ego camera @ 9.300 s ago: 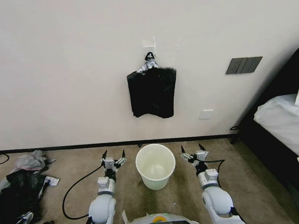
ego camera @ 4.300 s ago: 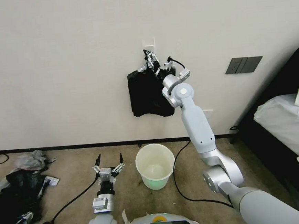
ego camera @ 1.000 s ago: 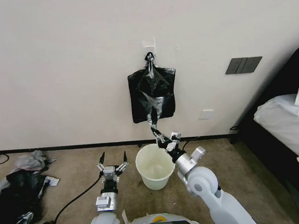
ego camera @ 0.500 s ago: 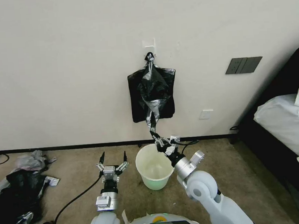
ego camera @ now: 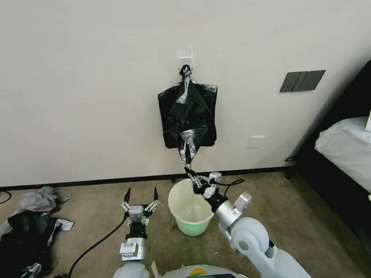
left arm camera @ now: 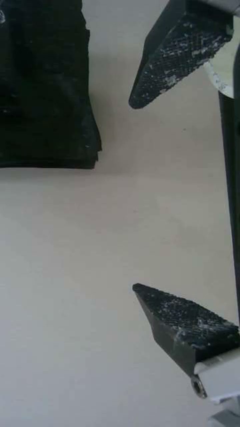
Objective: Place a trash bag onto the trash bin.
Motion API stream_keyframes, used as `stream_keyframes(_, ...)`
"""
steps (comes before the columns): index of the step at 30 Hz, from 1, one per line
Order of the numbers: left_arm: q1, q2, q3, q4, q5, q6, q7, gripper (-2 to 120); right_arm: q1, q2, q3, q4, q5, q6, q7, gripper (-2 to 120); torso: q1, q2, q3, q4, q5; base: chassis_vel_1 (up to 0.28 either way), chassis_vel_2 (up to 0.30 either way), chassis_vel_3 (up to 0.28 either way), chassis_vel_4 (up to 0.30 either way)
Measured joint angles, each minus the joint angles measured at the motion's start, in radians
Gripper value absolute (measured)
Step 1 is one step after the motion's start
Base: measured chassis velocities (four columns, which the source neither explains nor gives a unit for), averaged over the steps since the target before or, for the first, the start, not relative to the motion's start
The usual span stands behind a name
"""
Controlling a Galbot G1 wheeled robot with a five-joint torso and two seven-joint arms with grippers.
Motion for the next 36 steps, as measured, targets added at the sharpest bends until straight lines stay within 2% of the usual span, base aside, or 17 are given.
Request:
stream_keyframes(15, -0.003, 0.002, -0.003, -0.007, -0.001, 0.001, 0.000, 100, 0.005, 0.012, -0.005, 0.000, -0.026, 0.009, -0.001, 0, 0.000, 0.000, 0.000, 0.0000, 0.0000, 0.000, 0.000, 0.000, 0.000)
stream_keyframes(22, -0.050, 0.055, -0.006, -0.056, -0.031, 0.057, 0.004, 100, 0.105, 0.026, 0.025, 0.000, 0.004, -0.009, 0.023, 0, 0.000, 0.000, 0.000, 0.0000, 0.0000, 0.000, 0.000, 0.000, 0.000)
stream_keyframes(26, -0.090, 0.107, 0.014, -0.096, -0.055, 0.108, 0.008, 100, 0.162, 0.028, 0.030, -0.010, 0.008, -0.022, 0.036, 0, 0.000, 0.000, 0.000, 0.0001, -0.0001, 0.000, 0.000, 0.000, 0.000)
stream_keyframes(29, -0.147, 0.193, 0.041, -0.136, -0.093, 0.161, 0.013, 100, 0.214, 0.034, 0.031, -0.028, 0.004, -0.032, 0.046, 0, 0.000, 0.000, 0.000, 0.0000, -0.0001, 0.000, 0.000, 0.000, 0.000)
stream_keyframes(30, -0.147, 0.193, 0.041, -0.136, -0.093, 0.161, 0.013, 100, 0.214, 0.034, 0.031, -0.028, 0.004, -0.032, 0.046, 0, 0.000, 0.000, 0.000, 0.0000, -0.0001, 0.000, 0.000, 0.000, 0.000)
stream_keyframes(34, -0.219, 0.329, 0.053, -0.172, -0.146, 0.209, 0.020, 100, 0.250, 0.036, 0.034, -0.044, -0.008, -0.037, 0.052, 0, 0.000, 0.000, 0.000, 0.0002, -0.0003, 0.000, 0.000, 0.000, 0.000)
stream_keyframes(35, -0.219, 0.329, 0.053, -0.172, -0.146, 0.209, 0.020, 100, 0.250, 0.036, 0.034, -0.044, -0.008, -0.037, 0.052, 0, 0.000, 0.000, 0.000, 0.0002, -0.0003, 0.000, 0.000, 0.000, 0.000)
stream_keyframes(36, -0.238, 0.369, 0.054, -0.177, -0.161, 0.218, 0.021, 100, 0.254, 0.035, 0.035, -0.046, -0.014, -0.037, 0.052, 0, 0.000, 0.000, 0.000, 0.0000, -0.0004, 0.000, 0.000, 0.000, 0.000)
